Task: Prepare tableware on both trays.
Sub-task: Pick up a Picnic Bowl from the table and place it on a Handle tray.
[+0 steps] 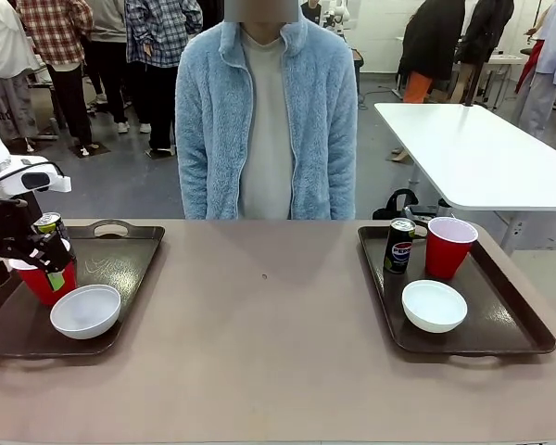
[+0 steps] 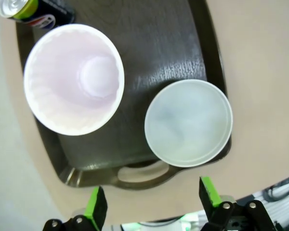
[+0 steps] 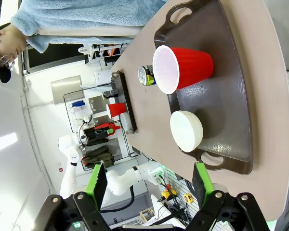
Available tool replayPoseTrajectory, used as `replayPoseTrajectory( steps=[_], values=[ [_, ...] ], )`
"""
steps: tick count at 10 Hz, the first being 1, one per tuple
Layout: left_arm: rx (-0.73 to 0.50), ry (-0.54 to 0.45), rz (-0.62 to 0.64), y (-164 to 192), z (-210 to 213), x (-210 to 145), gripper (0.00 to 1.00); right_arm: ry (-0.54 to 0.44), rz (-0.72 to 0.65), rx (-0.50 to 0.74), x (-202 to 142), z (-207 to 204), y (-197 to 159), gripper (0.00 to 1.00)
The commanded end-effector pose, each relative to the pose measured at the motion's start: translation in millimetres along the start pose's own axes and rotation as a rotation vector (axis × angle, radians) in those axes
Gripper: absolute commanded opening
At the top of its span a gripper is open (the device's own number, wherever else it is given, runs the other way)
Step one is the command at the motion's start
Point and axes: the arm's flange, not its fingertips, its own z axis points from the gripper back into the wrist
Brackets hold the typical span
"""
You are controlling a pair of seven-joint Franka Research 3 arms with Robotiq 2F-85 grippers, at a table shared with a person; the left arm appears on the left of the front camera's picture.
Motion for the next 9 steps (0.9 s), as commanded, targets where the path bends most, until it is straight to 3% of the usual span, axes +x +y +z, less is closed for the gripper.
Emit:
replayPoseTrajectory(
  steps=[1, 4, 5, 6, 7, 9],
  values=[
    [0.003, -0.008, -0.003, -1.0, -1.6, 0.5, 1.00, 0.005, -0.004, 0.005, 1.5, 1.4, 1.4, 0.93],
    [0.000, 0.000, 0.000, -0.1, 0.0, 0.0, 0.96, 0.005, -0.004, 0.005, 1.5, 1.4, 1.4, 0.93],
    [-0.194, 0.007, 0.041, 23.5, 16.0, 28.0, 1.00, 0.005, -0.004, 0.005, 1.5, 1.4, 1.4, 0.93],
    [-0.364, 0.025, 0.079, 44.9, 15.4, 34.6, 1.00, 0.005, -0.004, 0.005, 1.5, 1.4, 1.4, 0.93],
    [-0.463, 0.022, 0.070, 68.7, 22.1, 50.5, 1.00, 0.005, -0.004, 0.005, 1.5, 1.4, 1.4, 0.93],
    [-0.726, 0.038, 0.035, 108.9, 17.2, 46.1, 1.00, 0.005, -0.004, 0.005, 1.5, 1.4, 1.4, 0.93]
  ],
)
